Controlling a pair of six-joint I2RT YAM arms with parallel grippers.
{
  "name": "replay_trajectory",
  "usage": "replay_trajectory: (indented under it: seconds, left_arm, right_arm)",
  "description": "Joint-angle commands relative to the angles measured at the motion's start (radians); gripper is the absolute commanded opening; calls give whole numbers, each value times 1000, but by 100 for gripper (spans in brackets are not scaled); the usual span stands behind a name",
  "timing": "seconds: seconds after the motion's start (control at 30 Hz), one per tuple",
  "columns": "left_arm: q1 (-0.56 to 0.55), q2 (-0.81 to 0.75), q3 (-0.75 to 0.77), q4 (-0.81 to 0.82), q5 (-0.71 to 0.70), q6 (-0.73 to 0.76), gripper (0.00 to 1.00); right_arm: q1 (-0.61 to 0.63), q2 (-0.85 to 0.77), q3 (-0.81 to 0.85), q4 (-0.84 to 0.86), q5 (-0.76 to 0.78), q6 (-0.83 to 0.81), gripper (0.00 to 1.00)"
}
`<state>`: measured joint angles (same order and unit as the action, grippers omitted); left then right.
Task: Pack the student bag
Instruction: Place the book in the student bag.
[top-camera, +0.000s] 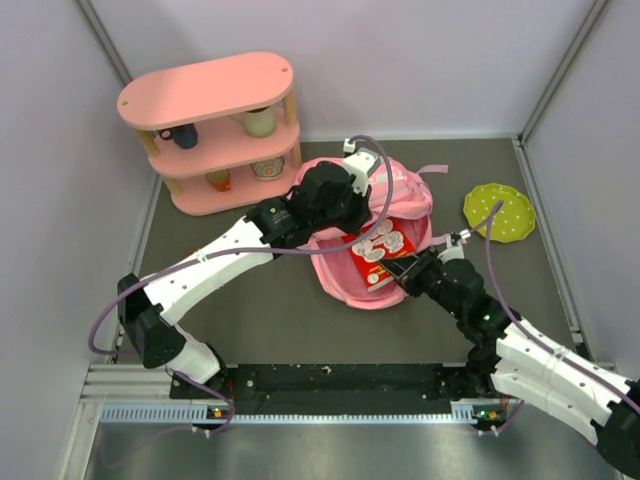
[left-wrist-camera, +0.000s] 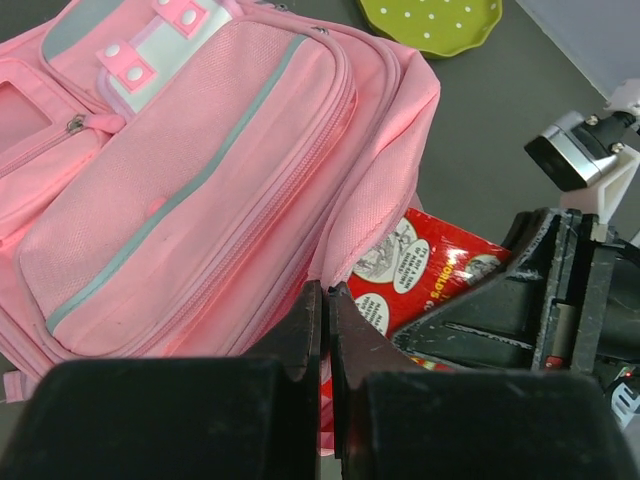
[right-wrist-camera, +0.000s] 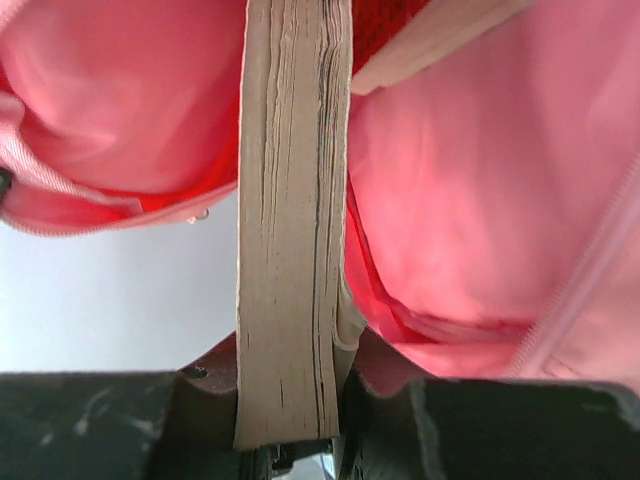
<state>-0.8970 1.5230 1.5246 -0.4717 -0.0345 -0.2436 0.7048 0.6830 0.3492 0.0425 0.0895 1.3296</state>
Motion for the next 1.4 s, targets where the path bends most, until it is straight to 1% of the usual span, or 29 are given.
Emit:
replay_trajectory:
  seconds: [0.0, 0.07, 0.13, 0.2, 0.23, 0.27, 0.33, 0.4, 0.43, 0.5, 0.53, 0.57, 0.6, 0.63, 0.7, 0.73, 0.83, 0.87, 0.9, 1.0, 1.03, 1.07, 1.1, 1.17, 1.2, 1.23, 1.3, 1.37]
  left_arm:
    - [-28, -92, 43, 151, 30, -34, 0]
    - [-33, -98, 42, 150, 30, -39, 0]
    - [-39, -110, 43, 151, 30, -45, 0]
    - [-39, -130, 52, 136, 79, -57, 0]
    - [-39, -139, 55, 133, 85, -65, 0]
    - [-39, -150, 46, 139, 85, -68, 0]
    - [-39, -172, 29, 143, 62, -54, 0]
    - [-40, -187, 19, 136, 54, -52, 0]
    - [-39, -191, 13, 134, 50, -52, 0]
    - [-39, -204, -1, 131, 45, -52, 0]
    - [-39, -207, -9, 131, 44, -52, 0]
    - [-39, -208, -14, 130, 44, -52, 0]
    - [-39, -216, -24, 130, 12, -51, 0]
    - [-39, -221, -30, 131, 8, -51, 0]
    - [-39, -222, -43, 137, 10, -52, 0]
    - [-39, -221, -46, 139, 10, -54, 0]
    - [-39, -218, -52, 143, 12, -57, 0]
    - [-37, -216, -52, 143, 13, -57, 0]
    - [-39, -213, -52, 145, 19, -57, 0]
    - [-39, -211, -53, 154, 22, -59, 0]
    - [-39, -210, -53, 156, 24, -59, 0]
    - [-37, -210, -53, 159, 24, -59, 0]
    - [-37, -210, -53, 159, 27, -60, 0]
    - [-39, -208, -55, 162, 30, -63, 0]
    - [-39, -207, -58, 165, 30, -66, 0]
    - [-37, -207, -60, 166, 62, -69, 0]
    - [-39, -205, -67, 173, 71, -82, 0]
    - [-40, -205, -73, 179, 85, -88, 0]
  right_arm:
    - [-16, 61, 57, 260, 55, -20, 0]
    - [-30, 127, 86, 270, 82, -20, 0]
    - [-36, 196, 93, 318, 108, -14, 0]
    - [-36, 252, 99, 381, 185, -9, 0]
    - [-37, 282, 120, 373, 199, 38, 0]
    - [-45, 355, 128, 420, 210, 46, 0]
    - [-45, 436, 163, 485, 216, 28, 0]
    - [-45, 558, 207, 497, 190, 26, 0]
    - [-47, 590, 239, 514, 179, 4, 4]
    - [-45, 635, 247, 522, 164, 11, 11]
    - [-45, 636, 234, 531, 159, 20, 22]
    - [-45, 632, 220, 540, 153, 4, 29]
    - [-45, 609, 208, 536, 154, -10, 36]
    - [-47, 590, 182, 483, 157, -6, 48]
    - [-47, 520, 153, 436, 173, -18, 57]
    - [-47, 497, 124, 404, 171, -30, 63]
    - [-47, 414, 87, 327, 150, -41, 64]
    - [-47, 394, 77, 288, 150, -40, 64]
    - [-47, 377, 65, 283, 150, -37, 63]
    - [-47, 331, 14, 296, 165, -20, 50]
    - [-47, 331, 10, 293, 168, -14, 32]
    - [-47, 331, 11, 281, 190, -13, 23]
    - [-47, 339, 17, 281, 196, -15, 15]
    - [-47, 378, 43, 287, 194, -18, 8]
    - [-47, 395, 54, 315, 190, -17, 2]
    - [-47, 412, 69, 342, 168, -14, 0]
    - [-48, 472, 80, 431, 153, 25, 0]
    - [-44, 532, 94, 476, 171, 69, 0]
